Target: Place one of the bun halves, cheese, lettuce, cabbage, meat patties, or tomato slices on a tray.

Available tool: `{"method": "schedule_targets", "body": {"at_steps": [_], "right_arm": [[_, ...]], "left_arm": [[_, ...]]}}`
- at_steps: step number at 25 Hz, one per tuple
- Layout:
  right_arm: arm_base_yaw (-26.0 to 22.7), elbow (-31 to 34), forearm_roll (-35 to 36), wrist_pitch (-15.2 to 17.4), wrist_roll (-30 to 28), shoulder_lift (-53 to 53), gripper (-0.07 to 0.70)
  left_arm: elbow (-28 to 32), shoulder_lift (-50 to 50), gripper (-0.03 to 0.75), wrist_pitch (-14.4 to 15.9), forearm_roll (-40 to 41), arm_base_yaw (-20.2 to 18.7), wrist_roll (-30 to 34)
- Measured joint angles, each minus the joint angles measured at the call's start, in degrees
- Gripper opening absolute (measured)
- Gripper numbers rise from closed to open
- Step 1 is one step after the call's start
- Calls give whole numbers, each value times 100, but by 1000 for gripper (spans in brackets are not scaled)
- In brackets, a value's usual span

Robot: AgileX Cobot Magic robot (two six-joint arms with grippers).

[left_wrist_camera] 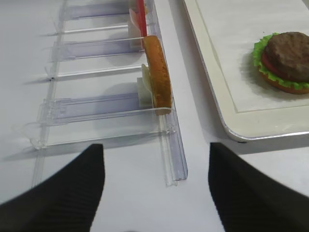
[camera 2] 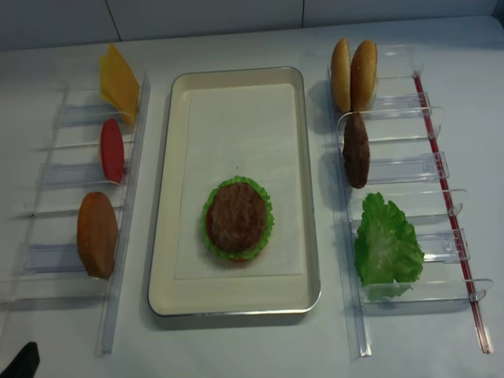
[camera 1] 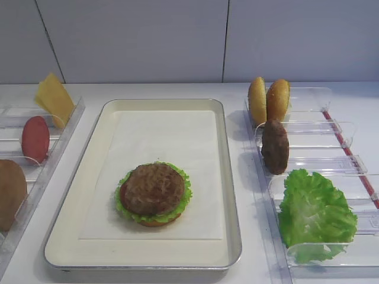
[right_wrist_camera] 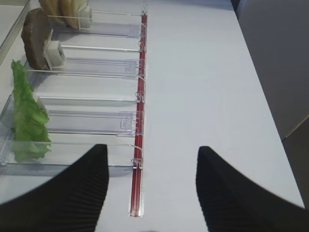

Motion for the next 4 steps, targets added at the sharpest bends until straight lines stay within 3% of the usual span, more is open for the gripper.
{"method": "schedule_targets", "body": {"at_steps": [4], "right_arm": [[0, 0, 0, 0, 0, 0, 431]], "left_arm": [[0, 0, 422, 0, 0, 0, 0]]}}
